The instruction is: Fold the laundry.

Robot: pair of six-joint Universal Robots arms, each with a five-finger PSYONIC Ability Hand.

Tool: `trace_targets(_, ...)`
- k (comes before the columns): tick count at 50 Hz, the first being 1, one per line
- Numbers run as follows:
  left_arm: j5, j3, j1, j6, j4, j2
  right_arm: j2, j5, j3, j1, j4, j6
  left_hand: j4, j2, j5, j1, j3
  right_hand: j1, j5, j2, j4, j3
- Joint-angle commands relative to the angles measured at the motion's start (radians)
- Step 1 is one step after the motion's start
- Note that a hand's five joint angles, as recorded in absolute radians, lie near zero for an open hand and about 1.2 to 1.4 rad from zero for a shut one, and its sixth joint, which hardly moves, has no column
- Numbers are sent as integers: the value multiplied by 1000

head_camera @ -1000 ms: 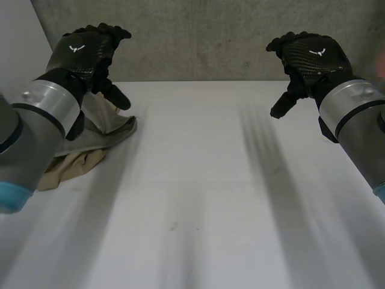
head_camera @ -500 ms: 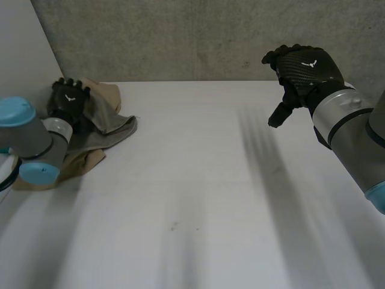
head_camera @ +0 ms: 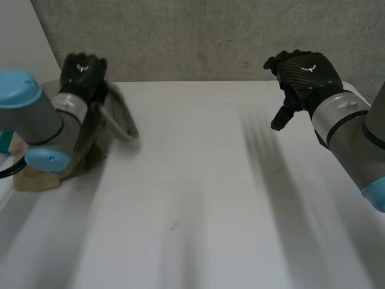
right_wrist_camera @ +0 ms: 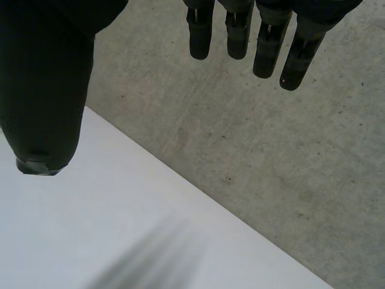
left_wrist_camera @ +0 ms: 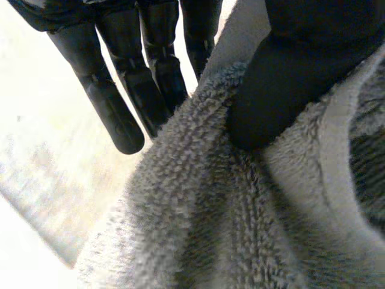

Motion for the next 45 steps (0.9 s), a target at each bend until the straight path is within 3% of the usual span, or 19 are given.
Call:
trace_targets(1,8,-152,-234,-368,-15,213,-11,1,-7,-4,3,0,200,211,286,301,219,-26,-54,-47,-61,-41)
trace_targets(5,11,-168,-364,-393,-22,156,-20,3,-7,-4,5,0,200,211,286,301,219,-26,-54,-47,-61,-41)
trace_targets(6,10,-162,-390,-387,-30,129,-23,1,-7,-4,6,0,23,34,110,124,42,-26,-54,-47,-61,-41)
trace_targets(7,11,-156,-406,-381,-38,108,-25,1,-7,-4,6,0,-356,-345,-270,-256,-337,-26,-54,-47,-61,-41)
trace_targets(8,10,-142,-444,-356,-68,61,-25,1,-8,-4,6,0,-1022,-1010,-935,-921,-1003,-26,-54,-47,-61,-41)
trace_targets(10,10,-130,-470,-324,-99,31,-28,1,-8,-4,8,0,-930,-919,-844,-830,-911,-26,-54,-47,-61,-41)
trace_targets(11,7,-116,-477,-283,-131,22,-28,1,-8,-4,8,0,-1022,-1010,-935,-921,-1003,-26,-54,-47,-61,-41)
trace_targets(14,-1,-111,-477,-226,-162,31,-32,1,-7,-4,8,0,-1022,-1010,-935,-921,-1003,-26,-54,-47,-61,-41)
trace_targets(19,-2,-131,-431,-142,-190,80,-32,-1,-8,-4,9,-11,-1022,-1010,-935,-921,-1003,-26,-54,-47,-61,-41)
trace_targets(26,-7,-235,-346,-128,-202,195,-25,-34,-11,7,61,-136,-1015,-1004,-929,-915,-996,-26,-54,-47,-61,-41)
trace_targets(35,-36,-349,-319,-126,-202,213,73,-54,8,12,317,-349,-956,-945,-870,-856,-937,-26,-54,-47,-61,-41)
trace_targets(45,-33,-312,-337,-123,-184,92,142,-74,130,1,197,-435,-900,-889,-814,-800,-881,8,-20,-13,-27,-8)
